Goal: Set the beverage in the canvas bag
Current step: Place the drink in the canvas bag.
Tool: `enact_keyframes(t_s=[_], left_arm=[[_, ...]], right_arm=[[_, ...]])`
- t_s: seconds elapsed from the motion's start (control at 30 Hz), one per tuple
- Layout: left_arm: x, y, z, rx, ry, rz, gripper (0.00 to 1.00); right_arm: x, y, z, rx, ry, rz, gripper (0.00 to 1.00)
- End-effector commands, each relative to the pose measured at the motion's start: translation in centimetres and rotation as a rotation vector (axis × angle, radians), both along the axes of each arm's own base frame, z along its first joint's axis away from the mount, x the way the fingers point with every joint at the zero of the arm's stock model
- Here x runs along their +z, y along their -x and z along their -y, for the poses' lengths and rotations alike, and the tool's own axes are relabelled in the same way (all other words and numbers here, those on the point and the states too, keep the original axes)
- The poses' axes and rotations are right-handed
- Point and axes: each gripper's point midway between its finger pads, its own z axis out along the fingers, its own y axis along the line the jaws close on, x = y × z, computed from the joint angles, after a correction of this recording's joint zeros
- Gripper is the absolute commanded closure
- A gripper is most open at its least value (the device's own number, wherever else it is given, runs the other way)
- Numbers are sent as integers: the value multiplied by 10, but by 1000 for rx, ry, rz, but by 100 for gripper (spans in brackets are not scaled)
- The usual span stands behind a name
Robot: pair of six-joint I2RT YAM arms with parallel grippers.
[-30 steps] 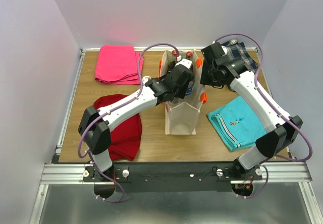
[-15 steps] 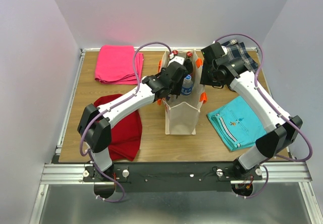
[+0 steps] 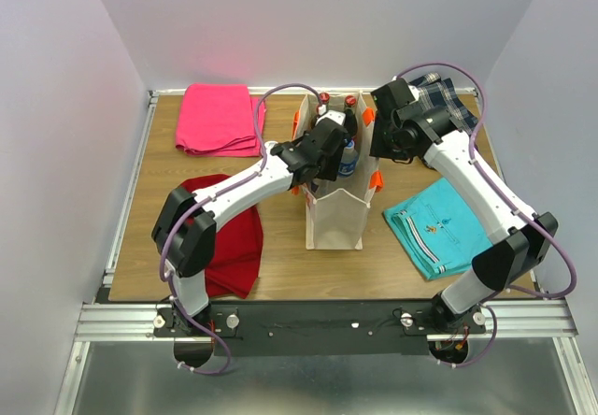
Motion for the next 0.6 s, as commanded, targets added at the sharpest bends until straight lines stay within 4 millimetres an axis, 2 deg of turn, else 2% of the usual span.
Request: enact_keyframes(t_s=[0.0,0.37,0.57], left_arm=[[13,-20,12,9,68,75,100],[-8,-16,9,17,44,34,100],[-14,-14,4,24,26,28,85]], right_arm=[[1,-2,2,-3,32,-2,53],[3,-2,3,-1,36,2,53],[3,-1,2,-6,29,4,53]])
